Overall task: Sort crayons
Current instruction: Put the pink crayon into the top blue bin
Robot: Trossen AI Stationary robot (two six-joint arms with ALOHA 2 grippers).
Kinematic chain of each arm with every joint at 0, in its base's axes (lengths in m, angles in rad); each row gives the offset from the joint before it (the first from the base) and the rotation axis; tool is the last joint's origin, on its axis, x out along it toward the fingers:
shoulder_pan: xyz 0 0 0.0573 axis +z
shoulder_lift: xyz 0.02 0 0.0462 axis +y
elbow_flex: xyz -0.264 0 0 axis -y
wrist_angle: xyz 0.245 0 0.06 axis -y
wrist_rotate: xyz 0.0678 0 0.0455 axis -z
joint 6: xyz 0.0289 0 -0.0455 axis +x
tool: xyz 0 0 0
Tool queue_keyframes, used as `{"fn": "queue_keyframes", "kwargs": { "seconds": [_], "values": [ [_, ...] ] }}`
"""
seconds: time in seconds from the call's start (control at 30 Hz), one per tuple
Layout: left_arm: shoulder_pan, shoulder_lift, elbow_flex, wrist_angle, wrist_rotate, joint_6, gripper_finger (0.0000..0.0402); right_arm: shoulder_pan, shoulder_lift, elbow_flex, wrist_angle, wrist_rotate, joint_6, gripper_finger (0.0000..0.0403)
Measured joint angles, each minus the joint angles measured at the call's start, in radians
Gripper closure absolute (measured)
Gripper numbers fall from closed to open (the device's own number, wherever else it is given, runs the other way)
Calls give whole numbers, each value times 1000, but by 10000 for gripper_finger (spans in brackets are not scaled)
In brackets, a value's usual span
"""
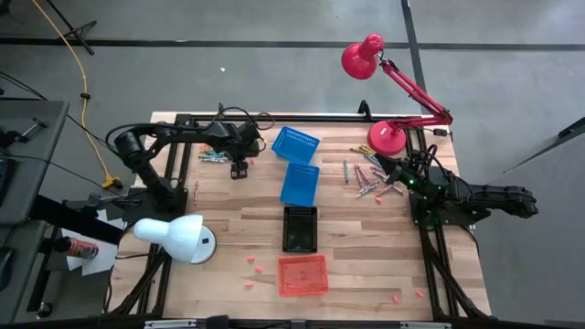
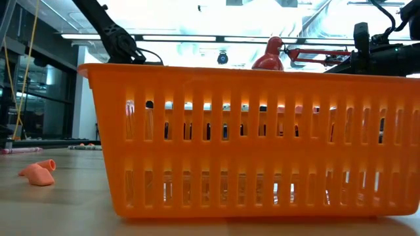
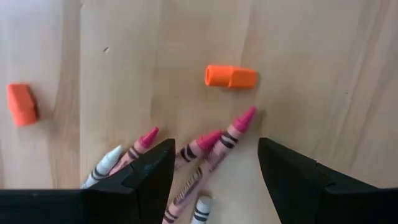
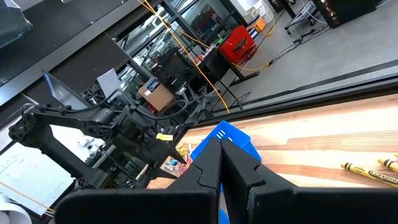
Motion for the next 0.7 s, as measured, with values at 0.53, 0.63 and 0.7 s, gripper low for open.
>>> {"fn": "queue_keyframes", "kwargs": {
  "seconds": [0.53, 0.63, 0.7],
  "values": [
    [-39, 5, 1, -7, -7, 197, 228, 0, 0, 0, 0, 0, 0, 402],
    [-66, 6, 1, -21, -21, 198, 247, 0, 0, 0, 0, 0, 0, 402],
    [-82, 6, 0, -25, -45, 199, 257, 0, 0, 0, 0, 0, 0, 402]
  ]
}}
